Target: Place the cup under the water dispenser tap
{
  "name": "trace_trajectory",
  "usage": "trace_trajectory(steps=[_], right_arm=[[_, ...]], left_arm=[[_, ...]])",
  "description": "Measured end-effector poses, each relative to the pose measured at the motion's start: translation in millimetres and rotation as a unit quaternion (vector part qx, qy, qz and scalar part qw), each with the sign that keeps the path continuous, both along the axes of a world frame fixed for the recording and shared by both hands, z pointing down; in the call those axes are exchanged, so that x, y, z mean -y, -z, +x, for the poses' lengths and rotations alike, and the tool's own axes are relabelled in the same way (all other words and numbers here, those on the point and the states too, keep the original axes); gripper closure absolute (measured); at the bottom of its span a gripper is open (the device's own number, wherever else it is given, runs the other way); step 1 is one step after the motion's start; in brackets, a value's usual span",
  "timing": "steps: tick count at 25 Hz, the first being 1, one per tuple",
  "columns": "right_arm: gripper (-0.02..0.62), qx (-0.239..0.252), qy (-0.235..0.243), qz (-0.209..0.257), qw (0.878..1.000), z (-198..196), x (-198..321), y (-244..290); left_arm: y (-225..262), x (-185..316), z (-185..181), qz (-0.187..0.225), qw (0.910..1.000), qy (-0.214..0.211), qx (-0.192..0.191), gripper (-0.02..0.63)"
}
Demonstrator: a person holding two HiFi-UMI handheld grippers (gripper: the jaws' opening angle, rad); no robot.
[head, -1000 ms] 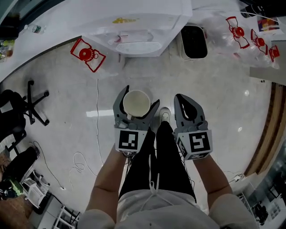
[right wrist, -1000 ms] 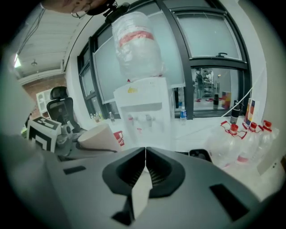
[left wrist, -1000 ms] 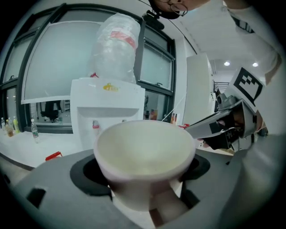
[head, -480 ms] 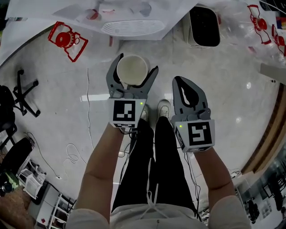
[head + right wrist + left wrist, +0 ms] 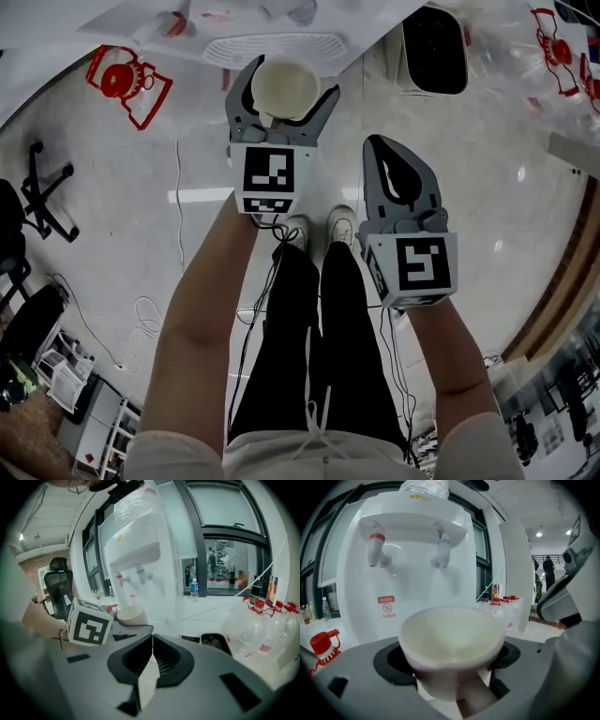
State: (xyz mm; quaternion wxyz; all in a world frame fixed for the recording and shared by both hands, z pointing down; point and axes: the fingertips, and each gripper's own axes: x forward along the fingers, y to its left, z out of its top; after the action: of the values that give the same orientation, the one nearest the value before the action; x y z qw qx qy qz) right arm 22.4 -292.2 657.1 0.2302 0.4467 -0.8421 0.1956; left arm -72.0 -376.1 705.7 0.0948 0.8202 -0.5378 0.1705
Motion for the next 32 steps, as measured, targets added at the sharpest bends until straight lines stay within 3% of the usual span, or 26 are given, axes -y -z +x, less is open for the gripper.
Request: trace_trajectory(steps=[7,11,14,21,26,32], right_arm=[[0.569,-0.013,0.002,0.001,1.000,0.2,12.5,-5.8],[0.569,-0.016,0.001,-0.003,1.000,0.7,12.5,-9.4],[0.569,-0.016,-0.005,-0.009,1.000,2.2,11.7,-11.3],[0.569,-0.020,-0.014,-0.016,1.000,7.3,9.8,-15.2],[0.569,-0.019,-0.018,-0.019,0.999,12.4,4.7,-16.8],[0.569,-0.010,-0.041,-0.018,0.999,18.2,-0.8,-14.1]], left_arm=[[-14.4,32.3,-15.9,-0.011,0.9999,0.011,0.006,0.143],[-19.4,44.0,-14.5,-0.014,0.9998,-0.003,0.015,0.143],[-22.2,47.6,-11.7,-0.007,0.9998,-0.005,0.019,0.143],[-19.1,56.8,-12.4,0.017,0.9991,0.038,0.000,0.143],[-23.9,54.0,-6.4,0.023,0.9993,0.021,0.022,0.140],[-10.2,53.3,-7.4,0.030,0.9987,0.041,0.000,0.086]])
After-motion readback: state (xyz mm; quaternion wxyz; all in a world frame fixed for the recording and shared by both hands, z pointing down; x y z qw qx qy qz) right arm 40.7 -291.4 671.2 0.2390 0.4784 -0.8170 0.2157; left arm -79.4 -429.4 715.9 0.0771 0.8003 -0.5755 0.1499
